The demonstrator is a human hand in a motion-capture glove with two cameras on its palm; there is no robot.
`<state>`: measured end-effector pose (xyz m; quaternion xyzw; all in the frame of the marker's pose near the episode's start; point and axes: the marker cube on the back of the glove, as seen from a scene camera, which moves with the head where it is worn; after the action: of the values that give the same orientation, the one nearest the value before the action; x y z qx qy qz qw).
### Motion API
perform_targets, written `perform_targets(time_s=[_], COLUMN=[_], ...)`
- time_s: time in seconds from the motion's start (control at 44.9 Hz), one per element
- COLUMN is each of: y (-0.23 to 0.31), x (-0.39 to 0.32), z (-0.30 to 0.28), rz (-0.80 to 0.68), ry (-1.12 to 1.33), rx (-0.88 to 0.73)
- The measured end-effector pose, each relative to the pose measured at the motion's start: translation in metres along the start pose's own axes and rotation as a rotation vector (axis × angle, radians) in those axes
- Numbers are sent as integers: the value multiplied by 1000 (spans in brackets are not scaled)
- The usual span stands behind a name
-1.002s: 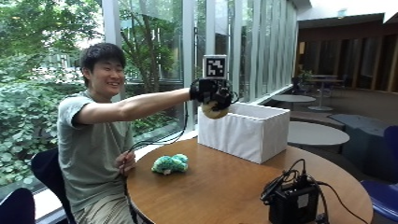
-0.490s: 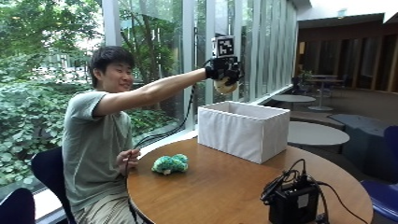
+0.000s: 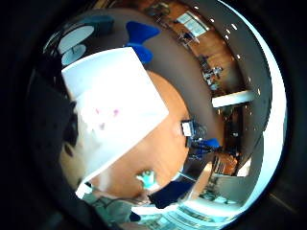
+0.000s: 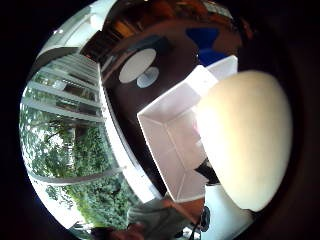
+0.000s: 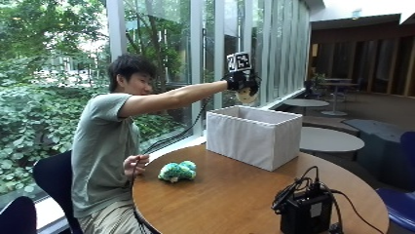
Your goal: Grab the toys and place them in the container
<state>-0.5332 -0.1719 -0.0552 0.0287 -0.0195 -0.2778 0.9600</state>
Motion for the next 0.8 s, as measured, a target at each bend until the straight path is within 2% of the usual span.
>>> perform_targets(time_s=[0.045, 0.156, 0.267, 0.334, 0.401, 0.535, 0.601, 0.802], y=[-4, -20, -28, -36, -40, -22, -14, 36], x=[-7, -24, -28, -40, -51, -9, 1, 38], z=[7, 19, 37, 43, 46, 58, 44, -25], rz=[57, 72, 63, 114, 65, 23, 122, 193], ry=[-41, -34, 21, -102, -263, -4, -46, 171], rx=[9, -6, -127, -200, -235, -297, -287, -310])
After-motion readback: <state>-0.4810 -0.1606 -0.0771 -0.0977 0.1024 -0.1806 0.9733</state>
